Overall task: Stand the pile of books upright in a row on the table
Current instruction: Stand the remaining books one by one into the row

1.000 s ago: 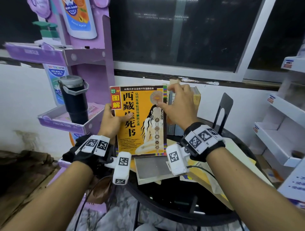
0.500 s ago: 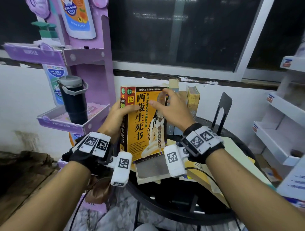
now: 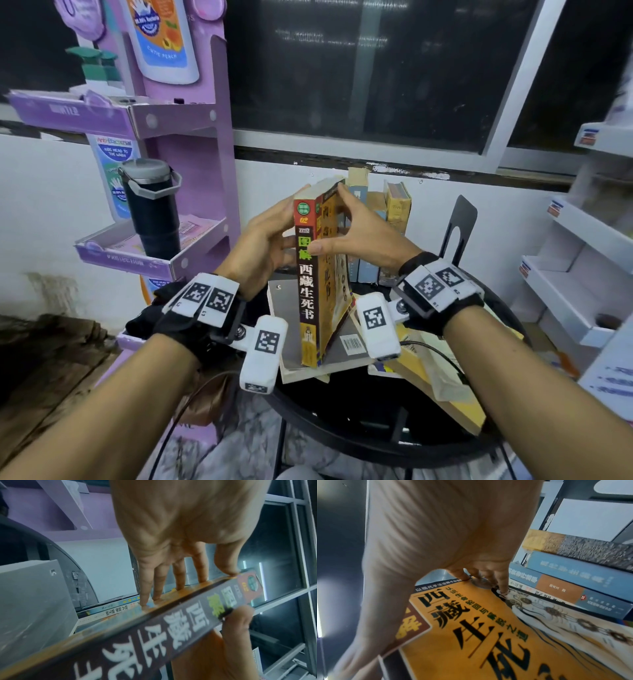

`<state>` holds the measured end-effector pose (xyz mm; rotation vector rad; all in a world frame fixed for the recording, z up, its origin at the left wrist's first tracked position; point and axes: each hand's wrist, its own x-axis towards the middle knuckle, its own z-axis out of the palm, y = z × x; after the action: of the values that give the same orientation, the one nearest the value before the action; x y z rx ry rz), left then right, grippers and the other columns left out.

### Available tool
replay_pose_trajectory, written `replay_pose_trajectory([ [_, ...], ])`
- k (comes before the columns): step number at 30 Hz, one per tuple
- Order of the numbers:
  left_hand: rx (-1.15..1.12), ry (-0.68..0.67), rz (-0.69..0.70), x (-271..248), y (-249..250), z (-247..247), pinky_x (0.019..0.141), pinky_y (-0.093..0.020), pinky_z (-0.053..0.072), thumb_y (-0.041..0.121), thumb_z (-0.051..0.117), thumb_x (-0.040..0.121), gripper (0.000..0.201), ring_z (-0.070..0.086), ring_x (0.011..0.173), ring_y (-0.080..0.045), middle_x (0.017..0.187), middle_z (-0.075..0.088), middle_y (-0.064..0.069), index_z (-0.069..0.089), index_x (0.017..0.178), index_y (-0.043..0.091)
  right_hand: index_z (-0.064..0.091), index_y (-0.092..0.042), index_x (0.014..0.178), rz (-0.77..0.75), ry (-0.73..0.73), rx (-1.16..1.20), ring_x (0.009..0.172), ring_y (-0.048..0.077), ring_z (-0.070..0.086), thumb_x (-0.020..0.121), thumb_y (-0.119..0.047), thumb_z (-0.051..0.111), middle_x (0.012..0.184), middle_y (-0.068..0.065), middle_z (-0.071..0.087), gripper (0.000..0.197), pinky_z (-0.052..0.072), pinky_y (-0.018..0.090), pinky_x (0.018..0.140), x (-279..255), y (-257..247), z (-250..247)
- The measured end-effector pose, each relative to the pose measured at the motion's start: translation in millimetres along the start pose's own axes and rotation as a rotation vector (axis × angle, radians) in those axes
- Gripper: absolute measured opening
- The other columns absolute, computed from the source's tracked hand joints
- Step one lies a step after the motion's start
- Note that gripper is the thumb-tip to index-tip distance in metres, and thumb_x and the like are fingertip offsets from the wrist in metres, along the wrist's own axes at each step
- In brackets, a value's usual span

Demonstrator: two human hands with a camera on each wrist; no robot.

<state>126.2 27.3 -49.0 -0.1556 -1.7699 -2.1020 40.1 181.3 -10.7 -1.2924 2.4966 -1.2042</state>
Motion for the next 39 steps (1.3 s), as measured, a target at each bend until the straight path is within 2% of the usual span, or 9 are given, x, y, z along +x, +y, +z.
replay_pose_trajectory([
  [2, 0.035, -0.028, -0.002, 3, 3, 2, 0.087, -0.051, 0.054, 0.036, 0.05, 0.093, 0.045, 0.065, 0.108, -0.029, 0.125, 0.065, -0.008, 0.054, 0.136, 0.025, 0.02, -0.02, 0.151, 0.008, -0.004, 0.02, 0.109, -0.006, 0.04, 0.075, -0.032, 0.08, 0.11, -0.03, 0.041, 0.098, 0.036, 0.01, 0.085, -5, 3, -6],
  [4, 0.062, -0.06, -0.002, 6, 6, 3, 0.091, -0.054, 0.052, 0.034, 0.057, 0.09, 0.046, 0.061, 0.117, -0.027, 0.128, 0.063, -0.004, 0.054, 0.135, 0.026, 0.02, -0.021, 0.152, 0.012, -0.004, 0.028, 0.103, -0.014, 0.041, 0.075, -0.028, 0.08, 0.105, -0.037, 0.036, 0.098, 0.035, 0.006, 0.08, -11, 8, -12],
  [7, 0.112, -0.124, -0.044, 14, 8, 6, 0.097, -0.056, 0.046, 0.031, 0.056, 0.087, 0.049, 0.056, 0.123, -0.021, 0.131, 0.062, 0.0, 0.052, 0.136, 0.026, 0.013, -0.025, 0.155, 0.017, 0.015, 0.063, 0.129, -0.001, 0.038, 0.063, -0.05, 0.082, 0.142, -0.022, 0.04, 0.118, 0.039, 0.029, 0.107, -20, 12, -11],
  [10, 0.194, -0.181, -0.092, 20, 9, 12, 0.1, -0.053, 0.045, 0.037, 0.055, 0.083, 0.055, 0.055, 0.123, -0.016, 0.13, 0.061, 0.006, 0.049, 0.137, 0.029, 0.016, -0.033, 0.154, 0.007, 0.09, 0.085, 0.14, 0.011, 0.034, 0.048, -0.07, 0.08, 0.156, -0.01, 0.03, 0.129, 0.037, 0.048, 0.111, -27, 18, -7],
  [18, 0.417, -0.349, -0.207, 39, 21, 28, 0.1, -0.048, 0.045, 0.065, 0.072, 0.063, 0.088, 0.052, 0.126, -0.017, 0.134, 0.057, 0.005, 0.039, 0.141, 0.04, 0.028, -0.031, 0.15, -0.009, 0.214, 0.17, 0.132, 0.015, 0.045, 0.052, -0.062, 0.08, 0.146, -0.006, 0.044, 0.115, 0.042, 0.035, 0.104, -39, 20, -6],
  [22, 0.448, -0.286, -0.223, 50, 24, 32, 0.104, -0.051, 0.042, 0.057, 0.055, 0.077, 0.067, 0.049, 0.128, -0.02, 0.137, 0.053, 0.006, 0.041, 0.14, 0.037, 0.033, -0.03, 0.147, 0.014, 0.17, 0.171, 0.123, 0.012, 0.052, 0.051, -0.057, 0.08, 0.133, -0.008, 0.055, 0.11, 0.044, 0.036, 0.103, -40, 16, -14],
  [28, 0.446, -0.172, -0.219, 63, 15, 33, 0.107, -0.053, 0.038, 0.049, 0.055, 0.091, 0.053, 0.05, 0.126, -0.018, 0.136, 0.054, 0.003, 0.041, 0.139, 0.033, 0.045, -0.031, 0.138, 0.032, 0.105, 0.251, 0.11, 0.02, 0.063, 0.052, -0.043, 0.082, 0.118, -0.001, 0.066, 0.095, 0.05, 0.047, 0.098, -44, 17, -25],
  [32, 0.38, -0.154, -0.213, 74, 4, 37, 0.107, -0.051, 0.038, 0.043, 0.053, 0.093, 0.049, 0.053, 0.12, -0.017, 0.126, 0.058, 0.004, 0.04, 0.139, 0.03, 0.047, -0.034, 0.131, 0.023, 0.067, 0.242, 0.108, 0.02, 0.065, 0.06, -0.028, 0.081, 0.117, 0.002, 0.066, 0.078, 0.052, 0.046, 0.096, -45, 20, -33],
  [39, 0.174, -0.141, -0.116, 84, -15, 35, 0.087, -0.035, 0.047, 0.048, 0.054, 0.08, 0.057, 0.06, 0.099, -0.016, 0.104, 0.064, 0.005, 0.05, 0.13, 0.019, 0.047, -0.029, 0.138, 0.005, 0.076, 0.259, 0.108, 0.016, 0.064, 0.061, -0.02, 0.077, 0.124, 0.002, 0.062, 0.084, 0.055, 0.04, 0.092, -42, 25, -39],
])
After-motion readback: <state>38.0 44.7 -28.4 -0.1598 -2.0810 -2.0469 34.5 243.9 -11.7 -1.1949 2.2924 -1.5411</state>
